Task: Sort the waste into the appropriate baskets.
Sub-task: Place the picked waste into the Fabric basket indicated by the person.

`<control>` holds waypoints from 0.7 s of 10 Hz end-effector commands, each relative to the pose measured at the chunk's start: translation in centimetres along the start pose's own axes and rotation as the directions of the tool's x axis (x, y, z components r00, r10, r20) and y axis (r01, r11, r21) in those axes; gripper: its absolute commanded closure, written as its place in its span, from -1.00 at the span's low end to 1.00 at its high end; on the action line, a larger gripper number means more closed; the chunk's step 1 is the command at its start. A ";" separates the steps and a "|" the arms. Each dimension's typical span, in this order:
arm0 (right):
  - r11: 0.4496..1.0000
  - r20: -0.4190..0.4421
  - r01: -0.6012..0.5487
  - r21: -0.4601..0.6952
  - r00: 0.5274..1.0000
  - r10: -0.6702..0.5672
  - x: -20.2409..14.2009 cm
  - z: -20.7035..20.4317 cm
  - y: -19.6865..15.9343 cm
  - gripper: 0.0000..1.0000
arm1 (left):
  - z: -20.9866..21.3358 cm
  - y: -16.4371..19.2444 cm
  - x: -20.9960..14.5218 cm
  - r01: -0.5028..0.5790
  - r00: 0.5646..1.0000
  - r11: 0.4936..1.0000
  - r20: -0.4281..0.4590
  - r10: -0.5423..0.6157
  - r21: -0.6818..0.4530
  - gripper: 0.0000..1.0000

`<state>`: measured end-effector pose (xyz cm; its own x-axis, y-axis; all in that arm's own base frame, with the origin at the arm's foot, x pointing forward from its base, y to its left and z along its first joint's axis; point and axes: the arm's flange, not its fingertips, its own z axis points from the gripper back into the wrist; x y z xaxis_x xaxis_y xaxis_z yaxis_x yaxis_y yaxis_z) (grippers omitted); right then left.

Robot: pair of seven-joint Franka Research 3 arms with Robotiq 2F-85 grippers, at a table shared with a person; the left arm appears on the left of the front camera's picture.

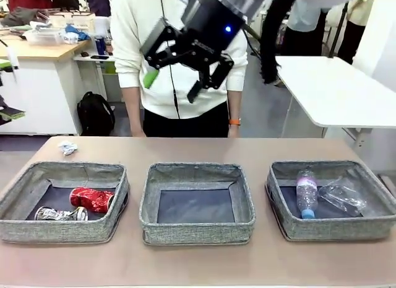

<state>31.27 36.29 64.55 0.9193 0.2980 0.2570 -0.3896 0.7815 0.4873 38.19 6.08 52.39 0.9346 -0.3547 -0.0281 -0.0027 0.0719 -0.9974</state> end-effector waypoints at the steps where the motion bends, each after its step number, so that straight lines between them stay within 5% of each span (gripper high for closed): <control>1: 0.993 0.040 0.097 0.065 0.994 -0.100 -0.2 0.7 -3.1 -1.00 | 0.5 -0.7 -0.7 0.035 0.999 0.999 0.020 -0.036 0.019 -1.00; 3: 0.952 0.148 0.230 0.201 0.954 -0.262 -1.6 4.4 -7.8 -1.00 | 0.7 -1.6 -0.8 0.130 0.991 0.992 0.044 -0.129 -0.009 -1.00; 4: 0.896 0.251 0.366 0.250 0.870 -0.425 -4.1 7.0 -11.0 -1.00 | 0.5 -1.6 -0.9 0.137 0.991 0.990 -0.007 -0.137 -0.038 -1.00; 7: 0.745 0.224 0.383 0.546 0.791 -0.570 -10.8 10.4 -18.2 -1.00 | 1.2 -1.3 -1.6 0.138 0.990 0.987 -0.032 -0.141 -0.088 -1.00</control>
<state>29.59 14.28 63.60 0.9496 -0.2980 0.0976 0.0616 0.4827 0.8736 37.33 4.68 53.15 0.9168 -0.3907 0.0827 0.0837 -0.0146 -0.9964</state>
